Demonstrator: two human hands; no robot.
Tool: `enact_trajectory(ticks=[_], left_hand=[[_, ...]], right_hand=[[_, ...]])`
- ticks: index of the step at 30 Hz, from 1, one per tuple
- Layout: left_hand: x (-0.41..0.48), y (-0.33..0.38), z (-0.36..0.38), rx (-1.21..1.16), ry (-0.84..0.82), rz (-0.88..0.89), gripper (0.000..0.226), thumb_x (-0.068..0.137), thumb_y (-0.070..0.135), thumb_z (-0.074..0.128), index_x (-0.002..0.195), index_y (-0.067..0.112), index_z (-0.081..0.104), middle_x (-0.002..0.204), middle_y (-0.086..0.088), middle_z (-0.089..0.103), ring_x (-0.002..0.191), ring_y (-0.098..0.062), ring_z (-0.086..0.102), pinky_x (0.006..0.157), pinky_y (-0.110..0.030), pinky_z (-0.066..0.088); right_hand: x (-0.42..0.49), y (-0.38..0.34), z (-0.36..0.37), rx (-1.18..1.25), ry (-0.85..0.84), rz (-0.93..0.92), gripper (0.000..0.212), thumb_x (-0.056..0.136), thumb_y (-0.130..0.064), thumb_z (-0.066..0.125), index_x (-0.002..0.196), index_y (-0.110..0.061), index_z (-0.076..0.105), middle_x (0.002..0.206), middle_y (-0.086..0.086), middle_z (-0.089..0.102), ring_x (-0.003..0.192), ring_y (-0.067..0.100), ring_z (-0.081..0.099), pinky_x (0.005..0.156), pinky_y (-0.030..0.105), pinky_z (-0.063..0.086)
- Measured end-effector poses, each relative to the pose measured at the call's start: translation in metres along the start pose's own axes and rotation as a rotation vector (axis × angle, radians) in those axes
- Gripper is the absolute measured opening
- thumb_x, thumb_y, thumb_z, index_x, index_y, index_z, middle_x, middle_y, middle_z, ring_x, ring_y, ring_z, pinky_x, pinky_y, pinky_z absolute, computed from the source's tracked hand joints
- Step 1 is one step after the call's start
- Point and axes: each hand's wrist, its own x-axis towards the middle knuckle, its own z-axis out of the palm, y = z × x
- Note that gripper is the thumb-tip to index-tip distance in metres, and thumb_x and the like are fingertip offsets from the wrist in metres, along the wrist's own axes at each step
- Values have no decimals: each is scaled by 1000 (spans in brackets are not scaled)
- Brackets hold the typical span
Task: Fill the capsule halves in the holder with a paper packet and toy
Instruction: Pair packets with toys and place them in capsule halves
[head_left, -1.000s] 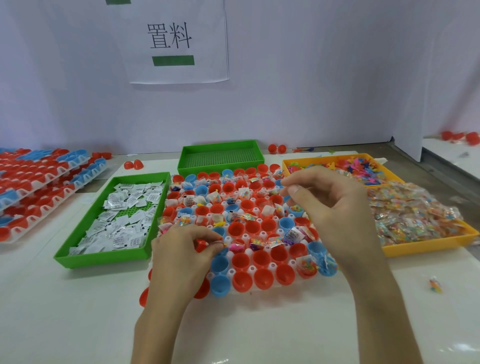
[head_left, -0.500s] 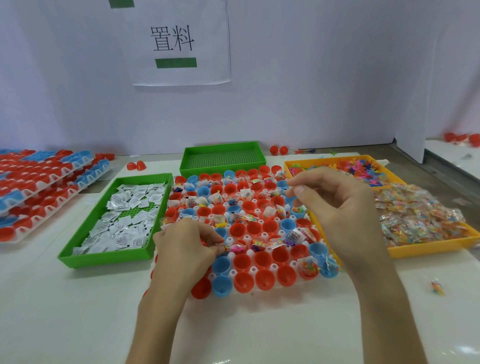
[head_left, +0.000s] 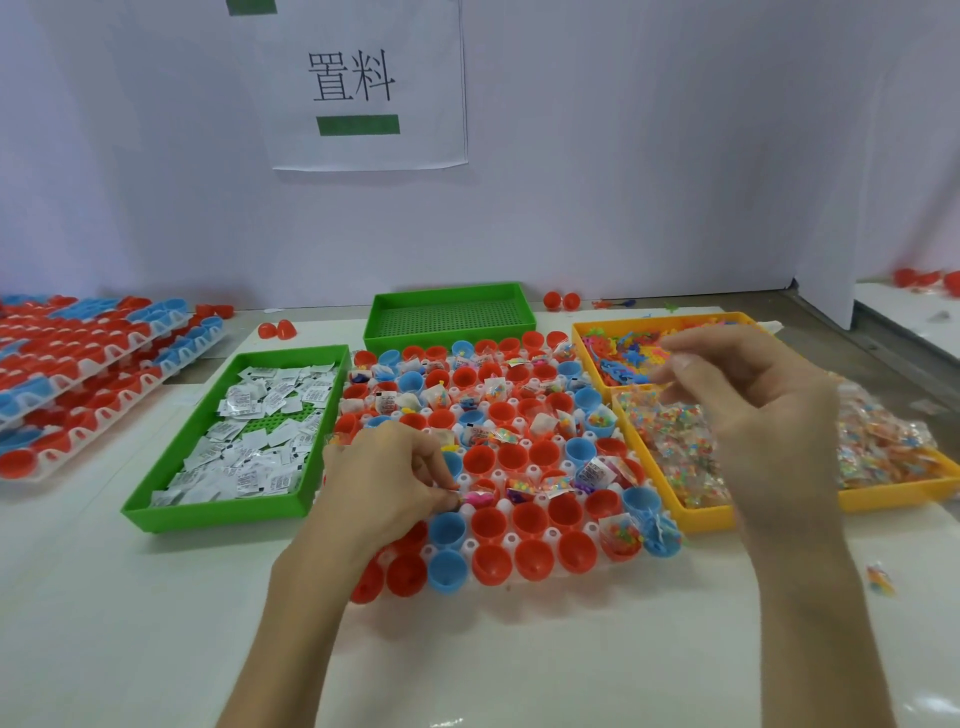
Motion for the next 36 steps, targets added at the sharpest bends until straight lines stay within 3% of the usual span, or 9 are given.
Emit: enact_trajectory(ticks=[6,13,15,18,22,25,31,34,36], left_hand=[[6,-8,-9,-14,-82,29,21,71,40,87,71,27,71,71,8,70,67,-2,58,63,-26,40],[5,-13,-13,-87,-107,67,20,69,37,89,76,32,71,71,10,68,58,3,55,59,-22,37],[4,-15,-17,-144,-126,78,20,70,35,89,80,33,72,70,13,68,58,5,56,62,-24,41],[7,-26,-27,-185,-2,54,14,75,41,82,84,38,72,77,18,70,70,1,61,70,-31,51],[18,-51,-38,-21,223,-132,30,89,45,69,118,37,66,129,9,62,116,-18,59,96,-46,48],[27,-81,-44,74,148,-290,47,94,33,67,138,21,57,147,-6,53,127,-29,54,105,-50,44],[34,-99,-40,-9,176,-345,11,86,12,74,94,18,78,97,-6,70,80,-21,63,77,-34,54],[37,-105,-37,-81,228,-350,20,82,3,77,71,20,73,77,-3,70,65,-15,63,58,-22,48],[37,-107,-35,-139,251,-352,18,79,-1,79,72,15,74,69,-1,68,62,-17,64,55,-22,48]], right_hand=[[8,8,-31,166,353,98,20,91,-4,58,87,-19,71,63,-7,68,60,9,60,62,17,49],[8,13,-38,182,423,144,20,89,-6,58,86,-21,71,60,-7,67,59,9,59,59,15,47],[8,18,-40,101,398,97,20,88,-8,60,85,-24,71,63,-7,68,60,10,61,61,16,49],[10,32,-45,-351,159,27,19,89,-11,67,87,-29,72,75,-12,71,71,7,66,67,13,49],[4,52,-50,-700,-258,313,25,81,-14,80,87,-36,69,95,-3,70,81,8,60,75,30,50],[4,59,-49,-641,-165,299,27,81,-6,79,79,-32,71,81,-4,71,71,12,64,58,18,49],[4,62,-46,-560,0,223,25,82,-7,78,77,-31,72,77,-14,70,72,-2,65,64,9,47],[5,58,-46,-517,78,115,20,82,-12,79,83,-31,73,82,-12,68,74,5,60,63,6,42],[5,56,-47,-499,123,77,17,83,-15,79,86,-31,74,80,-10,67,65,9,54,57,8,40]])
